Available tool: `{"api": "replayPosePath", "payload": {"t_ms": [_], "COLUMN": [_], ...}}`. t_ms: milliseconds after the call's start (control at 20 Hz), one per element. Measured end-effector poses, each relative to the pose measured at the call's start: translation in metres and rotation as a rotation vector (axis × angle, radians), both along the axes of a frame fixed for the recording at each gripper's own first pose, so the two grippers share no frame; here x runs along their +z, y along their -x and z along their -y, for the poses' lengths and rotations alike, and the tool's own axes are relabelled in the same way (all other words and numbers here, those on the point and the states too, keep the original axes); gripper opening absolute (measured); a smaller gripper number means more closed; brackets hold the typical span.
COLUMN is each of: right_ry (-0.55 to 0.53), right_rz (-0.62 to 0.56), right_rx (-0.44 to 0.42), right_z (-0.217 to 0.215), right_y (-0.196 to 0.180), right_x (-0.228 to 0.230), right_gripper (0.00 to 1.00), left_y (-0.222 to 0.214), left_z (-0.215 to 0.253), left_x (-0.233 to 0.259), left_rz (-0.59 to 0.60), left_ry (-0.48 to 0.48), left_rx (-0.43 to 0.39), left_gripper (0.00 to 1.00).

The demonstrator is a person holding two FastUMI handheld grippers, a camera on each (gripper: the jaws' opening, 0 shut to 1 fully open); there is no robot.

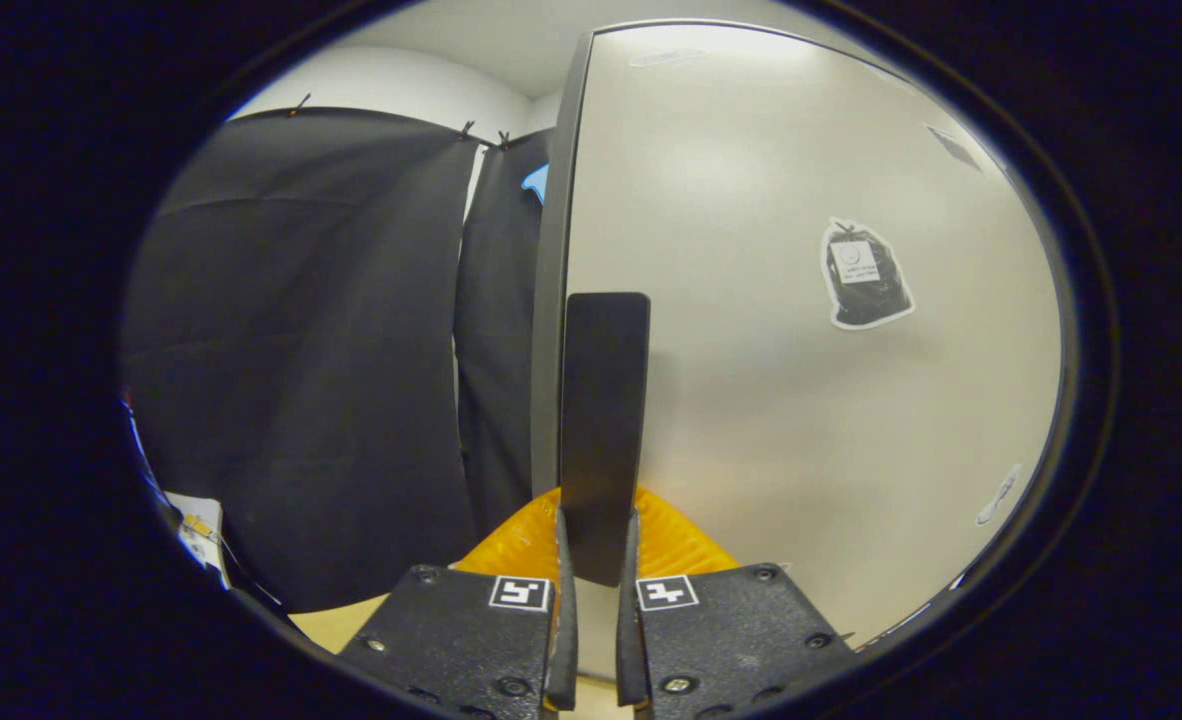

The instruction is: Open the cabinet door with the right hand, grasp the bottle in the cabinet with the left hand and place it on the coaster, then close the cabinet door with the right hand.

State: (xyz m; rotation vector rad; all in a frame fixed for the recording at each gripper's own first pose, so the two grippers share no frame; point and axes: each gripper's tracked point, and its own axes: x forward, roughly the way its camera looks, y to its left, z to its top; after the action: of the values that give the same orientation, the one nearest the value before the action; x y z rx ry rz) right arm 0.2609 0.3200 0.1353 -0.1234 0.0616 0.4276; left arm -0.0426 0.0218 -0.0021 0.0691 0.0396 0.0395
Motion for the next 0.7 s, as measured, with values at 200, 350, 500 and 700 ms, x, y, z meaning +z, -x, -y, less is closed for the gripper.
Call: {"api": "replayPosePath", "payload": {"t_ms": [200, 350, 500, 700], "right_ry": [0.004, -0.001, -0.003, -0.006], "right_rz": [-0.004, -0.004, -0.004, -0.008], "right_rx": [0.003, 0.018, 0.039, 0.076], "right_z": [0.001, 0.002, 0.003, 0.007], "right_y": [0.001, 0.002, 0.008, 0.021], "right_x": [-0.001, -0.002, -0.002, -0.002], "right_gripper": [0.18, 0.19, 0.18, 0.18], "left_y": [-0.001, 0.0, 0.0, 0.001], "left_z": [-0.001, 0.0, 0.001, 0.001], "left_x": [0.001, 0.001, 0.002, 0.001], "left_rz": [0.007, 0.003, 0.004, 0.003], "left_ry": [0.001, 0.011, 0.016, 0.019], "left_rx": [0.003, 0.009, 0.006, -0.001], "left_gripper": [0.95, 0.95, 0.95, 0.95]}}
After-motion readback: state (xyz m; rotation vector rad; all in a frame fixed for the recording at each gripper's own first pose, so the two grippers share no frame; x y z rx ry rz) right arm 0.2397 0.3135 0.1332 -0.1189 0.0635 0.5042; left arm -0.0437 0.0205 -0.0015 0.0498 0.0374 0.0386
